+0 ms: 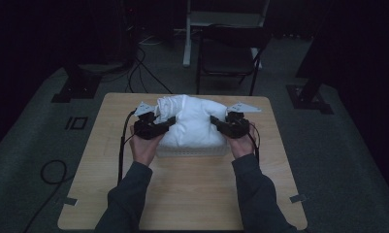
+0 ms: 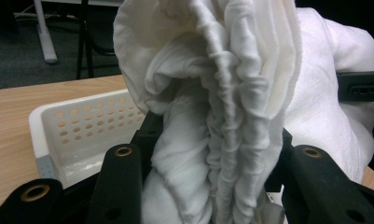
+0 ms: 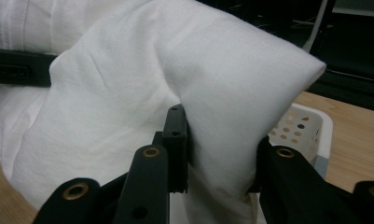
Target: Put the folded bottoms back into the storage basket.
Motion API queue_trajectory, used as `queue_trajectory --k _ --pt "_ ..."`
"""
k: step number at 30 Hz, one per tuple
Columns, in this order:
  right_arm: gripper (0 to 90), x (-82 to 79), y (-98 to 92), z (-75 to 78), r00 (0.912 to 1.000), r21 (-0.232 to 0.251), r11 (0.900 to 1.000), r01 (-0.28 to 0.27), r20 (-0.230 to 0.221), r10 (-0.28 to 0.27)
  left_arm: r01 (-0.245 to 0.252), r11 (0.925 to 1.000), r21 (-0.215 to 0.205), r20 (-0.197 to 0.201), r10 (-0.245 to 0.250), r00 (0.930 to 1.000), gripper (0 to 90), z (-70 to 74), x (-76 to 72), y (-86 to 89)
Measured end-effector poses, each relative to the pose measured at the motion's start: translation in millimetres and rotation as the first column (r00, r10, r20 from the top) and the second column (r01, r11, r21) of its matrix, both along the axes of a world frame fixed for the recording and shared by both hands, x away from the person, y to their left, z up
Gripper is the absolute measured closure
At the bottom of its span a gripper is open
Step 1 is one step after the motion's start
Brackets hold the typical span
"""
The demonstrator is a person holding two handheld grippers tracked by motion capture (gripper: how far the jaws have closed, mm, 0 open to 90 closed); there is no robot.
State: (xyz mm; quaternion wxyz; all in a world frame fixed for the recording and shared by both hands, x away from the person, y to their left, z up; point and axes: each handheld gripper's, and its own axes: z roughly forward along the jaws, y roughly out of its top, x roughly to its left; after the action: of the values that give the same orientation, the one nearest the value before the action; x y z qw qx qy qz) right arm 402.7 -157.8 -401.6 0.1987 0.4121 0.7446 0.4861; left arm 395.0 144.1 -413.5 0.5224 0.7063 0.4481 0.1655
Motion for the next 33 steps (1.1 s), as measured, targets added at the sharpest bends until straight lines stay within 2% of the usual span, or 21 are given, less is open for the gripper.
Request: queue_trajectory --k 17,20,33 --pt "71.3 13.4 4.7 -4.4 0.9999 -0.004 1.0 0.014 -0.007 -0.014 -0.019 0.9998 -0.008 -0.018 0.019 0.9997 55.5 -8.8 13.4 1.8" --pt "71.4 15.7 6.5 -6.1 0.9998 -0.016 1.0 0.017 -0.009 -0.018 -0.025 0.9997 0.001 -0.026 0.025 0.9993 55.5 -10.2 16.6 1.2" --pt "71.4 26.4 2.4 -13.1 0.999 -0.015 0.999 0.039 -0.023 -0.04 -0.034 0.9993 0.016 -0.033 0.035 0.9988 55.5 -13.5 27.1 -6.8"
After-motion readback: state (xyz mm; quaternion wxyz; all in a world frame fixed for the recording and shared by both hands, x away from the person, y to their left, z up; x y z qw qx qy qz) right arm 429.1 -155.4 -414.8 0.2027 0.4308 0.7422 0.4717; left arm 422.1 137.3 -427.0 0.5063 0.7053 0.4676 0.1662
